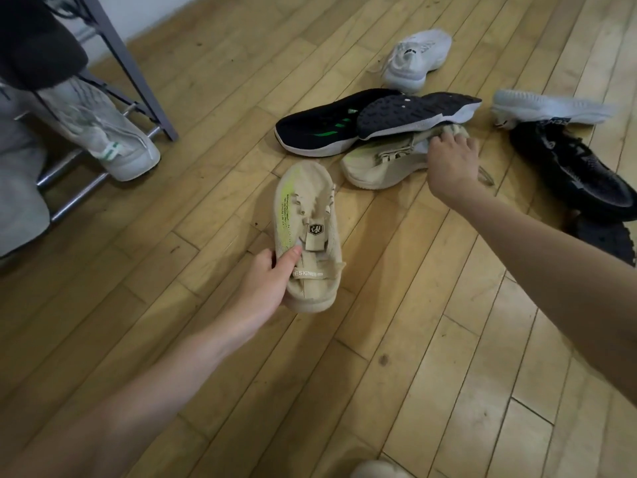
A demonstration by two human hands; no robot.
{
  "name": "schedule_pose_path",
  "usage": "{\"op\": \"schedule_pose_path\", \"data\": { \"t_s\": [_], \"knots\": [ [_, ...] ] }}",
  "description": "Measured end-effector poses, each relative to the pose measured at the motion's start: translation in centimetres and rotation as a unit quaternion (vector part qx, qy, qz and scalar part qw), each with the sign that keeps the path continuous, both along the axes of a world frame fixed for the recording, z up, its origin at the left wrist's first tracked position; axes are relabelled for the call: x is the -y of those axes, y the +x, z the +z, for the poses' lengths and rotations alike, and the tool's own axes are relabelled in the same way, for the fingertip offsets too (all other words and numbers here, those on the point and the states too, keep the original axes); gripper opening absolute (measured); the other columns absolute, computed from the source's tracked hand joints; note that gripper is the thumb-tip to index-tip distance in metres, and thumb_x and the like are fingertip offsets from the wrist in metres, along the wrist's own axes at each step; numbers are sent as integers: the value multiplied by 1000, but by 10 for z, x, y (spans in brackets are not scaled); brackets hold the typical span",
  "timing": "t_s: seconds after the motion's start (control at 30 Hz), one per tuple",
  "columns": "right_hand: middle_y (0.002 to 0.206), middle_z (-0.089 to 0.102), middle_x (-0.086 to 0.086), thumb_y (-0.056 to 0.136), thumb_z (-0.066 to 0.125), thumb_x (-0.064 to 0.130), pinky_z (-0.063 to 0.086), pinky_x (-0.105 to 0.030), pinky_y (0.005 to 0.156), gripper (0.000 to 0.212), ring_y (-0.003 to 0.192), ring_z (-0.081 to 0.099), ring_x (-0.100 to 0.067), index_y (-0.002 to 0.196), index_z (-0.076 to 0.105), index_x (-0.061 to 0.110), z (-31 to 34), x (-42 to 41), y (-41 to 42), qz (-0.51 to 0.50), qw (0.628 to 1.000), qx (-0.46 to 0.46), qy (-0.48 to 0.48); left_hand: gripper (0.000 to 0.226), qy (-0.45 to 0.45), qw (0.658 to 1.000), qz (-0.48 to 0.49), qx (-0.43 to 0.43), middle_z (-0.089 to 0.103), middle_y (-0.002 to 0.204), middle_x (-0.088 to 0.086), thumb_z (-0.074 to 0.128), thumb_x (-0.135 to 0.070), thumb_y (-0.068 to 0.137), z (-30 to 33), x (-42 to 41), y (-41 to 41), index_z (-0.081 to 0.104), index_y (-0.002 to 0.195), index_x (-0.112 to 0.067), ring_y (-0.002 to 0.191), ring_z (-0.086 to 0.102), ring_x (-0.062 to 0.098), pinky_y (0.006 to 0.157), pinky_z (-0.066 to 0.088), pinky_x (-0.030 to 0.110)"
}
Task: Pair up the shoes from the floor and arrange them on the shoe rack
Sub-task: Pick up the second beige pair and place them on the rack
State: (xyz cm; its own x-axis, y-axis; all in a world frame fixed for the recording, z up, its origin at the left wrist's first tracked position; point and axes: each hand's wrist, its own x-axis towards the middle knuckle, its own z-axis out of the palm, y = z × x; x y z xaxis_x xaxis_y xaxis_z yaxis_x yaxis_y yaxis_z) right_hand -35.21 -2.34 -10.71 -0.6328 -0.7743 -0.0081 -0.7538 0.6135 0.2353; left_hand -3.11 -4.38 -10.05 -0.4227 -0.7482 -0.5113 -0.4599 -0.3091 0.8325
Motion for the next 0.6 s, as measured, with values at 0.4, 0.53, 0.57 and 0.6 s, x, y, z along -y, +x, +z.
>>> {"op": "schedule_pose_path", "data": {
  "t_s": [0.4, 0.53, 0.57, 0.6],
  "knots": [
    [151, 26, -19, 87, 52, 1, 29, -48, 111, 63, 141, 24, -36, 144, 25, 0, -1, -5, 20, -32, 993, 117, 0, 23, -38, 997, 60, -1, 69, 84, -5, 54, -36, 95, 27, 9, 49, 62, 95, -14, 82, 65, 14, 72, 53, 28],
    [139, 43, -20, 88, 53, 0, 33, -49, 108, 50, 134, 35, -37, 137, 40, 0, -8, 6, 13, 6, 997, 63, 44, 23, -19, 998, 60, -26, 71, 92, -5, 53, -38, 95, 31, 13, 49, 63, 99, -18, 90, 66, 11, 80, 52, 30],
    [136, 46, -20, 88, 54, 1, 32, -49, 108, 47, 131, 37, -38, 134, 44, 1, -8, 8, 14, 16, 998, 40, 45, 23, -17, 998, 60, -28, 71, 93, -5, 53, -37, 95, 32, 13, 46, 63, 100, -18, 90, 66, 10, 80, 51, 29],
    [135, 47, -20, 89, 53, 3, 30, -50, 109, 44, 131, 37, -38, 133, 46, 2, -5, 11, 15, 21, 998, 28, 50, 23, -17, 998, 62, -29, 70, 94, -4, 53, -37, 95, 33, 11, 44, 63, 99, -17, 90, 66, 10, 82, 52, 31]
  ]
}}
